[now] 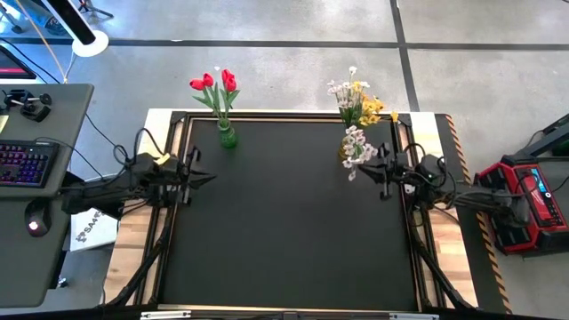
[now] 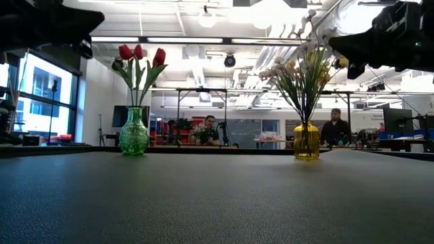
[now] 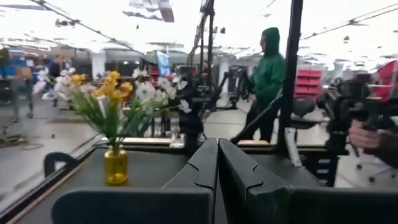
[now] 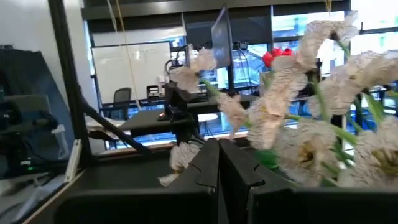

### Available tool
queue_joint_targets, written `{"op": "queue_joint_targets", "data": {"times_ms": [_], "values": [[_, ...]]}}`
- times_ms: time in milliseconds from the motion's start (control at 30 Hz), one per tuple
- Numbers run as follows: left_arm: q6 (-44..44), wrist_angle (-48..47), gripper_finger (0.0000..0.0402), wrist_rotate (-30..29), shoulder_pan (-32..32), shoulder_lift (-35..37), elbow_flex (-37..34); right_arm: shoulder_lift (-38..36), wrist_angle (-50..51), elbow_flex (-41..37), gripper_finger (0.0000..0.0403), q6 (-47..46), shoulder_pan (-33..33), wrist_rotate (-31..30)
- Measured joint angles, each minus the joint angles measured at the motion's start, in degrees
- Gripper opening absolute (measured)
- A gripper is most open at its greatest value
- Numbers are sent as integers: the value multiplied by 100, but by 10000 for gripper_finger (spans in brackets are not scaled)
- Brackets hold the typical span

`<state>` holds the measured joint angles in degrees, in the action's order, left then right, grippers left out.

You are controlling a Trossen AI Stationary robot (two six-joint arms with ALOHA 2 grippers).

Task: Sort flowers into vase by color
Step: Return to Home Position

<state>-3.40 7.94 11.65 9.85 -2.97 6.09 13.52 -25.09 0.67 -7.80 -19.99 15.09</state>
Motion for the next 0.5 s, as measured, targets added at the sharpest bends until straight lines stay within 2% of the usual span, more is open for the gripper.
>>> {"op": "queue_joint_targets", "data": {"times_ms": [167,500], "values": [[-106,26,0,345,-29,280,4,0,20,0,0,-307,-306,311],[-102,23,0,207,-33,278,-106,35,46,-9,0,-876,-163,491]]}}
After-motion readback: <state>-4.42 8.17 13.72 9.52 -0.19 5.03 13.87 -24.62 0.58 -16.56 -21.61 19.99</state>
